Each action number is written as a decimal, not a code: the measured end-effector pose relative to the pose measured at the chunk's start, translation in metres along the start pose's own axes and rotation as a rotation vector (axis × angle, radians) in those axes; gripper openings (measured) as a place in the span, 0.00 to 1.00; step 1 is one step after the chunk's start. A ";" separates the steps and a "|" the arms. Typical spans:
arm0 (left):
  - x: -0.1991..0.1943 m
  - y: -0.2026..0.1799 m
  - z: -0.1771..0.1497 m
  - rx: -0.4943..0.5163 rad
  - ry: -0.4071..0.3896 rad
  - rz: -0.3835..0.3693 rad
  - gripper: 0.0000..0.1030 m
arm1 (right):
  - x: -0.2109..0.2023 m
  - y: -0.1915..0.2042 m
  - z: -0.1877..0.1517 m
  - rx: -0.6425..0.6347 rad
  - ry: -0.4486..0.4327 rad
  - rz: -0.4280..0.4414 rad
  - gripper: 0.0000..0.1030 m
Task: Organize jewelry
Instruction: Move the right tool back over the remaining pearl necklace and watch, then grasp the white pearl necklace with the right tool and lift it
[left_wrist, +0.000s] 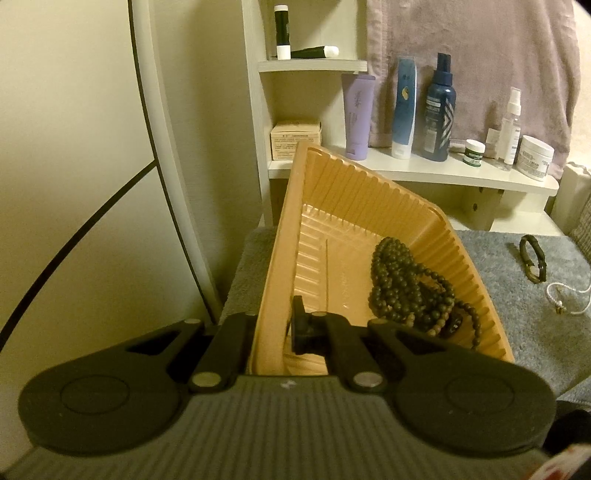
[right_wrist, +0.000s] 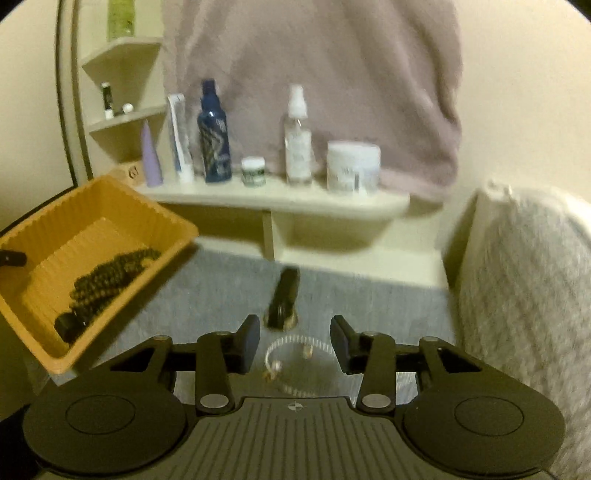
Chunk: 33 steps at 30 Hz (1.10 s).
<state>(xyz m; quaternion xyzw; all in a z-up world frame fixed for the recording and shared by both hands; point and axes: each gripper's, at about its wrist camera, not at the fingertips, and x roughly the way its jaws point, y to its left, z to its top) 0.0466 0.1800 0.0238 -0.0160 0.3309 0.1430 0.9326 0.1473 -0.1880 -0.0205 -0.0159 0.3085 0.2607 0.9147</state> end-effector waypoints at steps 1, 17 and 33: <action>0.000 -0.001 0.000 0.001 -0.001 0.002 0.04 | 0.002 -0.001 -0.006 0.012 0.004 -0.003 0.42; 0.001 0.000 -0.001 0.003 0.008 0.009 0.04 | 0.037 0.016 -0.045 -0.140 0.044 -0.018 0.30; 0.002 -0.001 0.000 0.010 0.014 0.016 0.04 | 0.055 0.015 -0.054 -0.346 0.043 0.032 0.02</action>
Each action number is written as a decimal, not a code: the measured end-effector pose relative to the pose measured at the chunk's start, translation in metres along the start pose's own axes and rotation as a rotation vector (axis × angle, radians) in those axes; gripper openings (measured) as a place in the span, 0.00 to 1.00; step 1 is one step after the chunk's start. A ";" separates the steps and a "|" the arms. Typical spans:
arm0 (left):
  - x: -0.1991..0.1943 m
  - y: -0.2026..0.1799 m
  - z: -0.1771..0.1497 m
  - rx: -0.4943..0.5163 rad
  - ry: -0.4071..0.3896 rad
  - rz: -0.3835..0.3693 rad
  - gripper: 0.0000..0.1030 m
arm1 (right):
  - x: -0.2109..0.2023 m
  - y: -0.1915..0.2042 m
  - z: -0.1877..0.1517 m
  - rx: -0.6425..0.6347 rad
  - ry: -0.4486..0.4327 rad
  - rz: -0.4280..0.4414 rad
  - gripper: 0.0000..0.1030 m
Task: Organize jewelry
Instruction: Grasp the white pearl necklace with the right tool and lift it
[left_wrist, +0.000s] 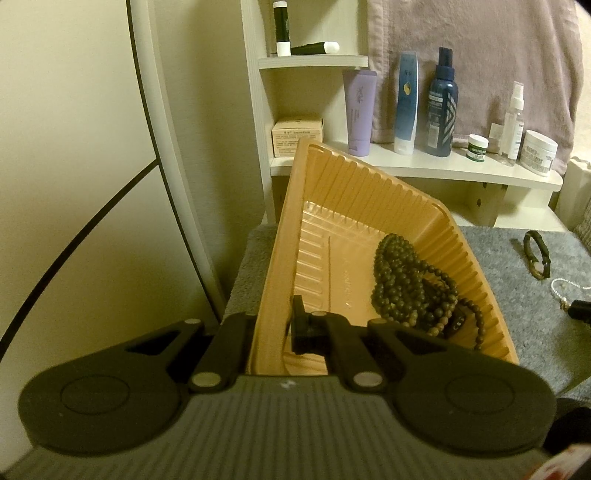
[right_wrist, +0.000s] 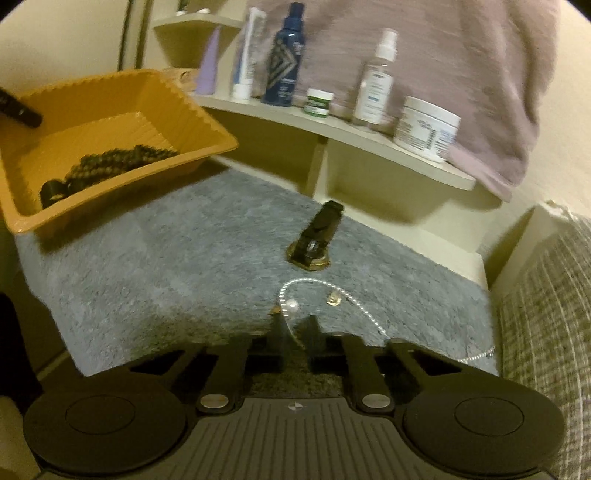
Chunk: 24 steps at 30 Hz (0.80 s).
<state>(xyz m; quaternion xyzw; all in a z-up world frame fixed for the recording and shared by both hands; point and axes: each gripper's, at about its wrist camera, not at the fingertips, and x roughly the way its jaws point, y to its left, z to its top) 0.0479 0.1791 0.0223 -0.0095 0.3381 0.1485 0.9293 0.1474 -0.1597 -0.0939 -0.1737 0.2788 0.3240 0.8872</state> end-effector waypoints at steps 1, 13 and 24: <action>0.000 0.000 0.000 -0.001 0.000 0.000 0.04 | 0.000 0.002 0.000 -0.012 0.003 -0.004 0.02; 0.000 0.001 -0.001 -0.001 0.001 0.000 0.04 | -0.036 -0.014 0.009 0.127 -0.091 -0.036 0.02; 0.000 0.002 -0.002 -0.001 0.001 0.003 0.04 | -0.078 -0.035 0.046 0.146 -0.239 -0.093 0.02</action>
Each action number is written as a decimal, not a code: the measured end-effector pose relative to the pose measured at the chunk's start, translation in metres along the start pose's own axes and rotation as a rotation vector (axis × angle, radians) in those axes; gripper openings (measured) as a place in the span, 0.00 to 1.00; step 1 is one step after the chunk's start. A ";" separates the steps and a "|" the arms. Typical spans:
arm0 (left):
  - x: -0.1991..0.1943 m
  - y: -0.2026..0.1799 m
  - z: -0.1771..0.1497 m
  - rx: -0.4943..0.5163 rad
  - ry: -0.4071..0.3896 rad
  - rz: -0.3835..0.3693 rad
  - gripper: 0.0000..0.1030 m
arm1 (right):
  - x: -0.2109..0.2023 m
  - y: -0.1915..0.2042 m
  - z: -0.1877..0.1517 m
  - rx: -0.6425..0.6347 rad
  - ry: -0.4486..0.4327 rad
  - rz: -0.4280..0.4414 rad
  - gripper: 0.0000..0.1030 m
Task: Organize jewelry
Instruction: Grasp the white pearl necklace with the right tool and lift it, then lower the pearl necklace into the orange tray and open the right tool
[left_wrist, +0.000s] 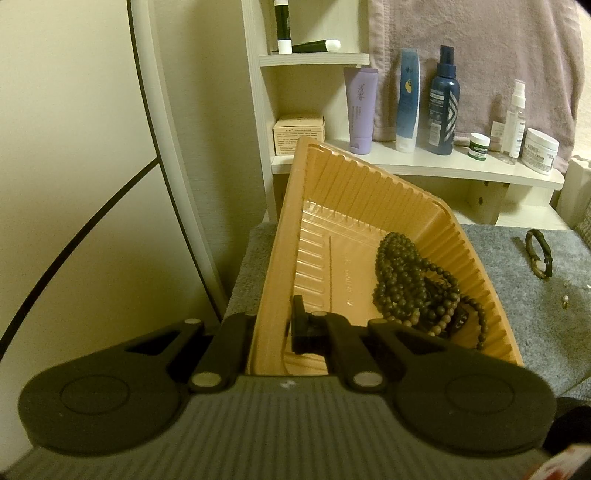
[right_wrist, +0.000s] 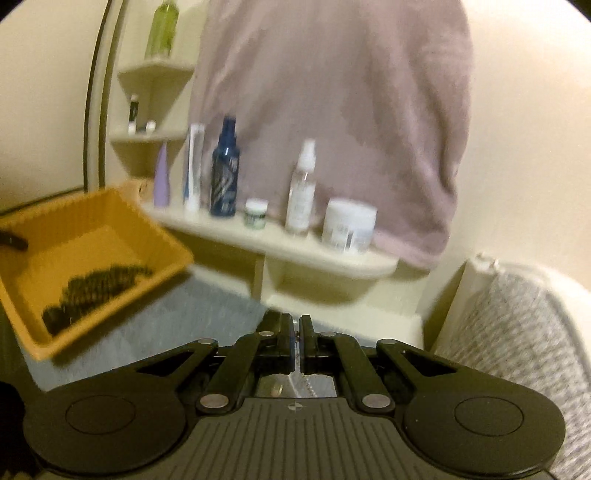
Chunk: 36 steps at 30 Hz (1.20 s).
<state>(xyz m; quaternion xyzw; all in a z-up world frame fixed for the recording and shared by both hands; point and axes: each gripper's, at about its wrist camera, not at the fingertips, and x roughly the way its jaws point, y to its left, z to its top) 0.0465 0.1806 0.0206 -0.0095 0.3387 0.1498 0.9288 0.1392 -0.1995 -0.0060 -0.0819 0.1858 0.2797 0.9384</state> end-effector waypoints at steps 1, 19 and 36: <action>0.000 0.000 0.000 -0.001 0.000 -0.001 0.04 | -0.002 -0.001 0.005 0.004 -0.013 -0.001 0.02; 0.000 0.000 0.002 -0.002 -0.002 -0.009 0.03 | -0.035 0.035 0.096 -0.022 -0.200 0.149 0.02; 0.000 0.002 0.001 -0.016 -0.009 -0.020 0.04 | 0.011 0.146 0.158 -0.086 -0.254 0.471 0.02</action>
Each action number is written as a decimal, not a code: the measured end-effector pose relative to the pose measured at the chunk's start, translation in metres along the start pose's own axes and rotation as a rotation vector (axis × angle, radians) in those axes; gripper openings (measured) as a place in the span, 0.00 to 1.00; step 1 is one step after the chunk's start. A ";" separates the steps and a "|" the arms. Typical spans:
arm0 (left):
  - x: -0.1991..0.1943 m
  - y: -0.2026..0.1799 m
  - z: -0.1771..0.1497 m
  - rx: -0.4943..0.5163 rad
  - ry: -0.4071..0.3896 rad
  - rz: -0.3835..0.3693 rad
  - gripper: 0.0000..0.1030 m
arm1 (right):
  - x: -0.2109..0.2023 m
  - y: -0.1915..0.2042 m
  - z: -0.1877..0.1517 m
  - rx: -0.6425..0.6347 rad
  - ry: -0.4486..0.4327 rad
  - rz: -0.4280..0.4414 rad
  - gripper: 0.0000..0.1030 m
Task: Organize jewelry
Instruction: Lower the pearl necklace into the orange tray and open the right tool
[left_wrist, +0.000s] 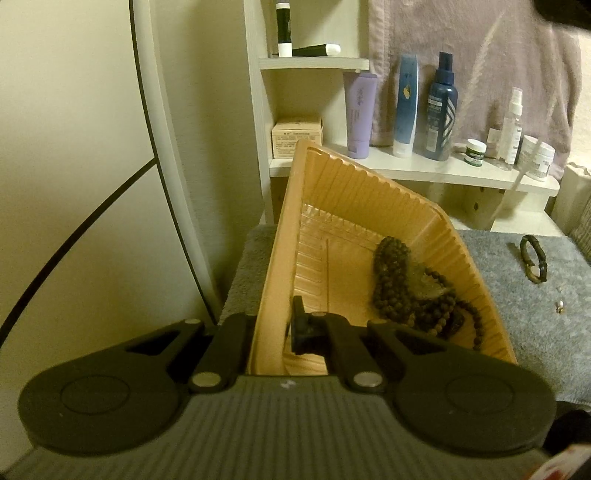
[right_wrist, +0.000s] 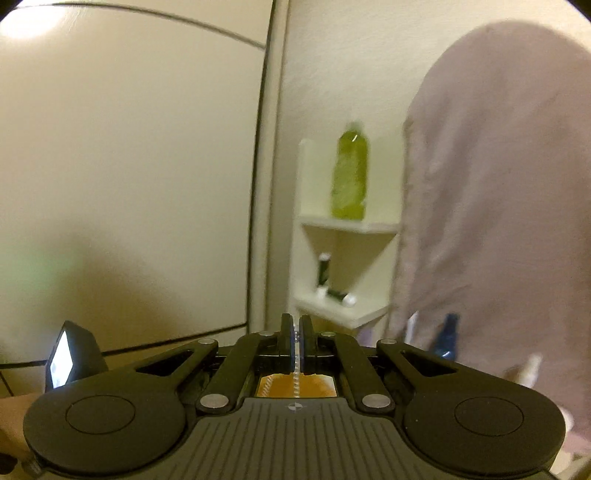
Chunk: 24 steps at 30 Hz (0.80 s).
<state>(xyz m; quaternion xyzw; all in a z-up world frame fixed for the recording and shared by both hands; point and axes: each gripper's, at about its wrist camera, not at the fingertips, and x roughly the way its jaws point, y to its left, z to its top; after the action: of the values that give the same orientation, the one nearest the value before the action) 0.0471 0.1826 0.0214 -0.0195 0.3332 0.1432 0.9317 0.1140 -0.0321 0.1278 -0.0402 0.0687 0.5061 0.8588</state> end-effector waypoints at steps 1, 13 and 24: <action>0.000 0.000 0.000 -0.001 -0.001 -0.001 0.04 | 0.007 0.001 -0.005 0.013 0.021 0.009 0.02; -0.002 0.000 0.001 -0.003 -0.004 -0.005 0.04 | 0.048 -0.006 -0.086 0.166 0.263 0.020 0.02; -0.002 0.001 0.001 -0.005 -0.004 -0.005 0.04 | 0.004 -0.028 -0.112 0.271 0.217 -0.189 0.51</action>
<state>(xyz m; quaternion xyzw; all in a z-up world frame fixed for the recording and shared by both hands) 0.0464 0.1830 0.0235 -0.0224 0.3309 0.1419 0.9327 0.1315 -0.0579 0.0165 0.0154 0.2244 0.4021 0.8876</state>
